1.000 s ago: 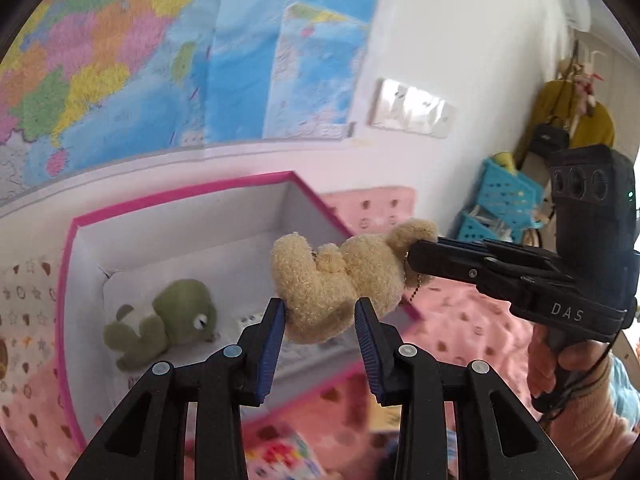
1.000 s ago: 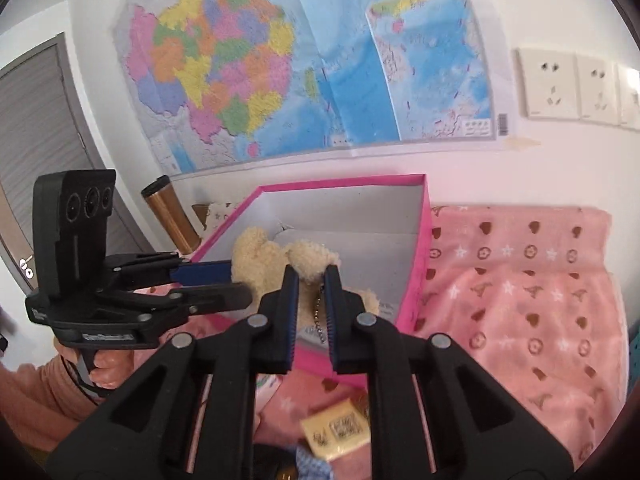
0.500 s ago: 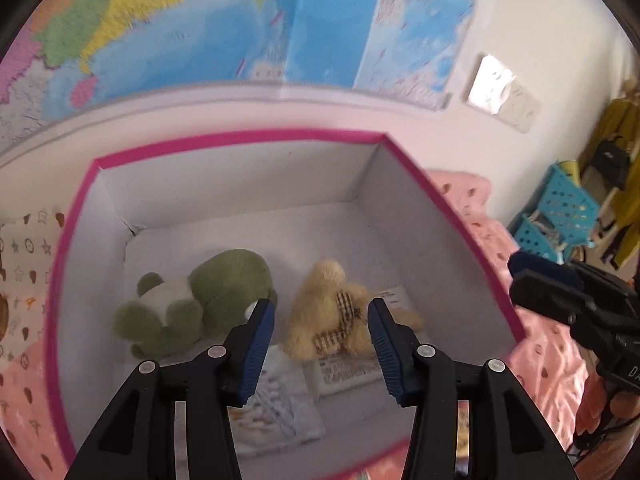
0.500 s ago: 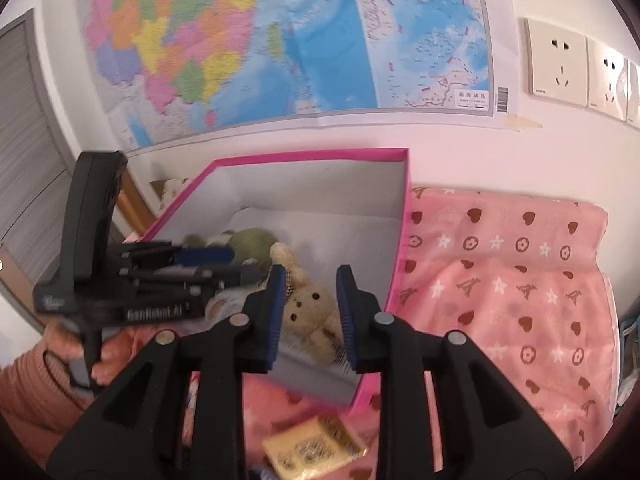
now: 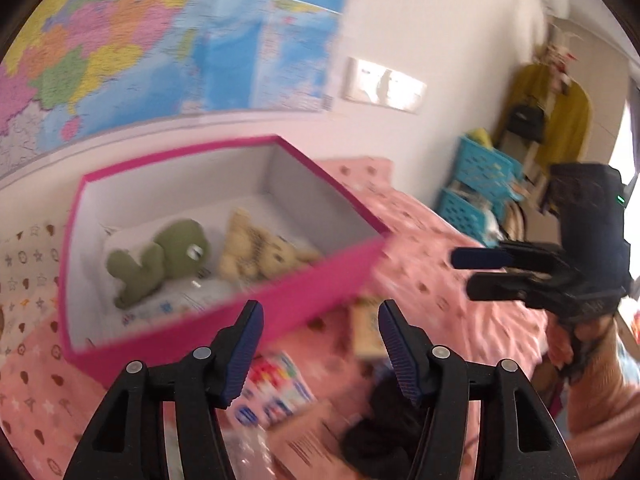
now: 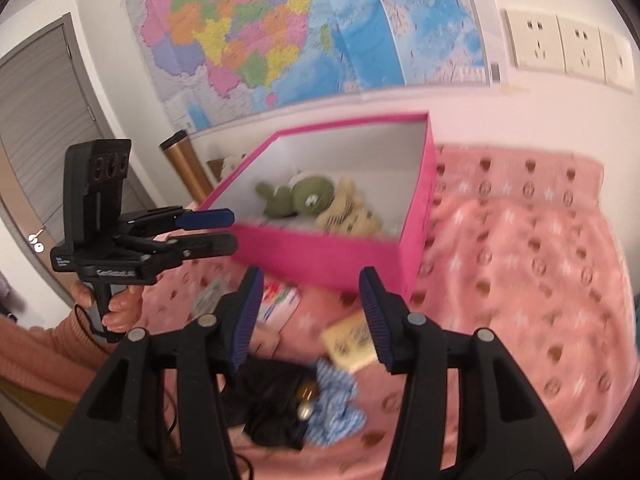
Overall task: Organize soft objects
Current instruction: 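Carry the teddy bear into the magenta box and open the left gripper, then grasp the black cloth on the bed with the left gripper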
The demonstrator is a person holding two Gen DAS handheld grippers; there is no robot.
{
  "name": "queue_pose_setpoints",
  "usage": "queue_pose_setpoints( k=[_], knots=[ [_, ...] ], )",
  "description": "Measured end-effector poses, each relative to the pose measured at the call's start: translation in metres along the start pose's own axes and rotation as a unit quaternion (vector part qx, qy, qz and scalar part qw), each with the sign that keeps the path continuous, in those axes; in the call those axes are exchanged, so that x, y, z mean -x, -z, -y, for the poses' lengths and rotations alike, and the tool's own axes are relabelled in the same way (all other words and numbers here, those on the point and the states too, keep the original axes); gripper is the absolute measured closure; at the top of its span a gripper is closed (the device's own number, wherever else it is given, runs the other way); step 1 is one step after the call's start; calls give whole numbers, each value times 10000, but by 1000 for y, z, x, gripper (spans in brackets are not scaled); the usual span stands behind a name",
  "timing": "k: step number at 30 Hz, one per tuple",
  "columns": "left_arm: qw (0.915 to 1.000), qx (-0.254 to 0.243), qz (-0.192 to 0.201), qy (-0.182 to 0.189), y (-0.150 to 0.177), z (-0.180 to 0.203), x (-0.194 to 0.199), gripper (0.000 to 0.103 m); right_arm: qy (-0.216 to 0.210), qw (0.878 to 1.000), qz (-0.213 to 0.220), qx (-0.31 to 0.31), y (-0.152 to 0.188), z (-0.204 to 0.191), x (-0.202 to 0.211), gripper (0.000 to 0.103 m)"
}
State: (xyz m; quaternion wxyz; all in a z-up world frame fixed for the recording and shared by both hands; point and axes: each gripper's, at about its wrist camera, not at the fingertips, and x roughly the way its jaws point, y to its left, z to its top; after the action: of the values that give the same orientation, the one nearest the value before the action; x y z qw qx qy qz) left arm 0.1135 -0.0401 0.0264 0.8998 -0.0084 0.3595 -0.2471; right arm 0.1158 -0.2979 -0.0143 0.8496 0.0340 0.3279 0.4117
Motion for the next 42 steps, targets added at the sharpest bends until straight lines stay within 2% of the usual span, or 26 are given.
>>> queue_pose_setpoints(
  k=[6,9,12,14,18,25,34,37,40,42],
  knots=[
    [9981,-300,-505,191,42,25,-12,41,-193,9989,-415,-107,44,-8,-8,51],
    [9964,-252,-767,267,60,28,-20,41,-149,9976,-674,-24,61,-18,-22,51],
    [9948,-195,-966,268,76,31,-25,41,-306,9954,-905,12,71,-25,-39,54],
    [9939,-154,-1053,296,84,31,-26,41,-223,9950,-975,11,74,-27,-48,55],
    [9917,-46,-1223,395,96,28,-30,41,165,9955,-930,32,73,-25,-61,55],
    [9900,-134,-1293,547,99,33,-35,41,166,9944,-1039,27,76,-20,-74,51],
    [9891,-319,-1333,545,97,41,-42,41,108,9957,-776,-504,93,-20,-25,51],
    [9883,-331,-1359,607,95,41,-44,44,-35,9926,-897,-818,105,-19,-23,51],
    [9863,-371,-1464,657,96,44,-50,56,-87,9884,-1004,-1133,116,-13,-32,51],
    [9853,-404,-1522,663,96,47,-53,65,-129,9868,-985,-1277,118,-10,-40,56]
  ],
)
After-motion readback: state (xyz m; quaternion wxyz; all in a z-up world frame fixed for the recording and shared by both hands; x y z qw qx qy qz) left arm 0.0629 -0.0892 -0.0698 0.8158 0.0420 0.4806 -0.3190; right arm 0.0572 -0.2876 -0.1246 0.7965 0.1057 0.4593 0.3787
